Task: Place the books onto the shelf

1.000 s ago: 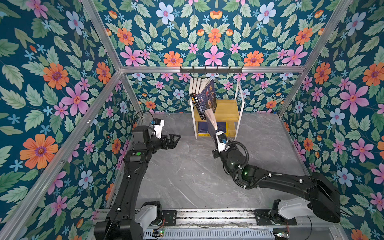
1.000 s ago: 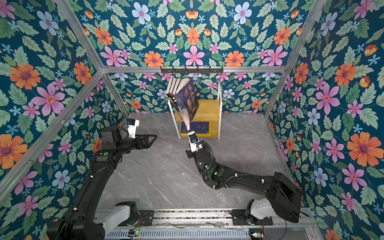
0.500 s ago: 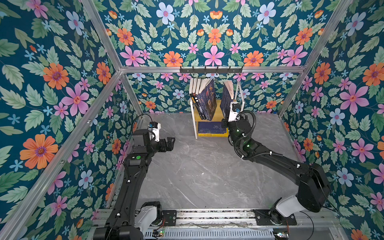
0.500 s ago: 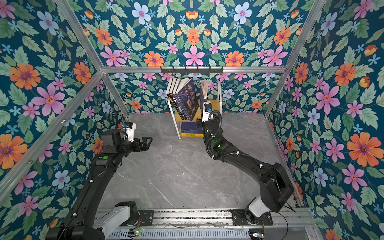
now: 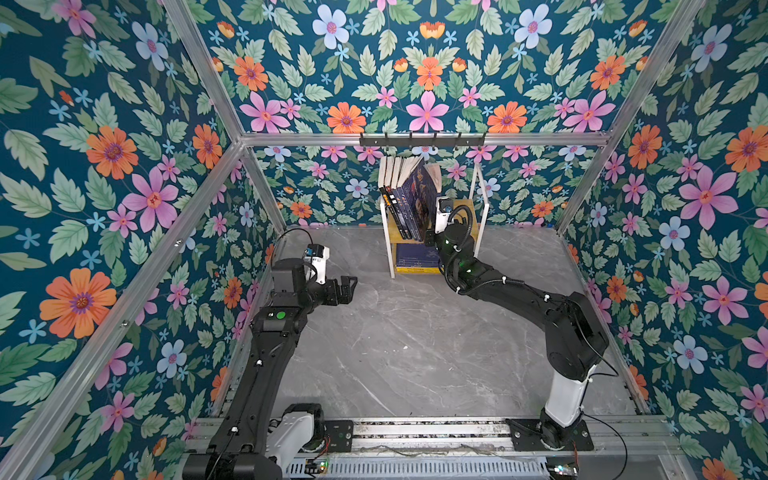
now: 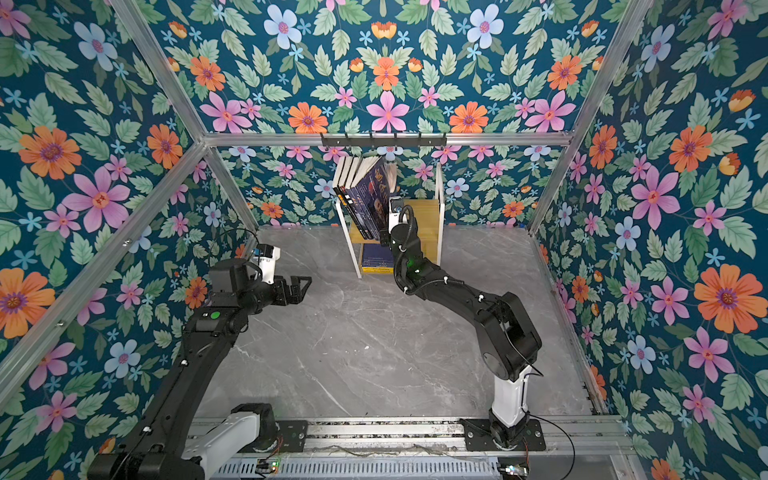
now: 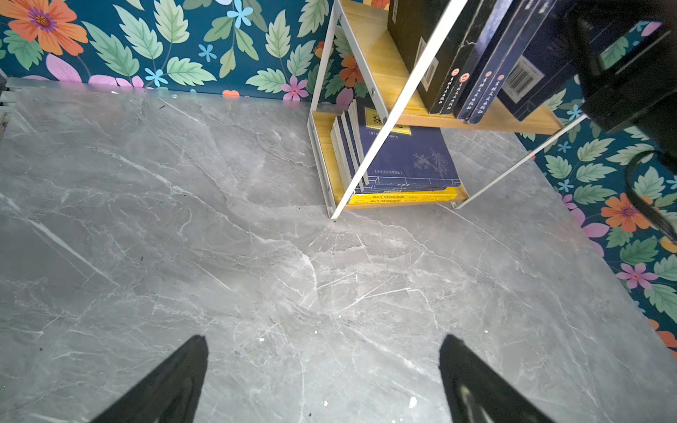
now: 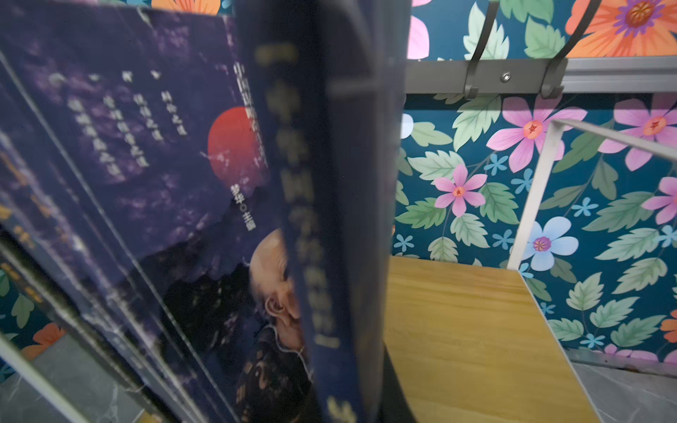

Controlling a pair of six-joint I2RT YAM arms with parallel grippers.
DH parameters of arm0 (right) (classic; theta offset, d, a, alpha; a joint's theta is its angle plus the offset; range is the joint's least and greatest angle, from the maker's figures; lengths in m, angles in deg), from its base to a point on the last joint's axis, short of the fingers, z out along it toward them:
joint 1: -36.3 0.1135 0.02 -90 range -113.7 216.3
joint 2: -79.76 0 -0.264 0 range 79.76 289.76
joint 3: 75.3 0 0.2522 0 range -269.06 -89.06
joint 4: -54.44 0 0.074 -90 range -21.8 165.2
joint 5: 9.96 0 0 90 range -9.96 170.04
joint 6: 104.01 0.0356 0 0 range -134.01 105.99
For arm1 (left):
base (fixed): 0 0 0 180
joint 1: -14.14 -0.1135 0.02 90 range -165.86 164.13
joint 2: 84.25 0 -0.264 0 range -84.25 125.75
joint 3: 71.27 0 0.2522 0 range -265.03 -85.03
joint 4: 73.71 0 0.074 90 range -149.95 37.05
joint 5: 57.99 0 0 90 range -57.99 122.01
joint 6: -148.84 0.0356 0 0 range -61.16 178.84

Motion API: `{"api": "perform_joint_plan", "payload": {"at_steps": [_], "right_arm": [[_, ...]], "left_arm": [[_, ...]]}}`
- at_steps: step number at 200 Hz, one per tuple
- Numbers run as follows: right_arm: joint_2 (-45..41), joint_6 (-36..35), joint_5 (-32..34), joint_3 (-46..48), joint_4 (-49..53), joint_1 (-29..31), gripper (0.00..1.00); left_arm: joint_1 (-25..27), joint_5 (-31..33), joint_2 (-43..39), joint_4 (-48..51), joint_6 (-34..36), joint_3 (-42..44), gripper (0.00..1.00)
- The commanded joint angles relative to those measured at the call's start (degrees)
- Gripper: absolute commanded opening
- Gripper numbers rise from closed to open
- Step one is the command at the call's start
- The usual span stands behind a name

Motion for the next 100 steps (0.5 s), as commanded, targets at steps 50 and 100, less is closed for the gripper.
{"api": "perform_joint_plan", "payload": {"at_steps": [50, 100], "right_arm": [[2.5, 0.8, -3.4, -2.8, 0.3, -0.3, 0.02], [4.6, 1.5, -8.0, -5.5, 2.5, -1.0, 0.05]], "left_arm": [[-0.1, 0.3, -0.3, -1.5, -0.5, 0.1, 1.00], [-0.3, -0.1, -0.3, -1.5, -0.5, 0.1, 1.00]]}}
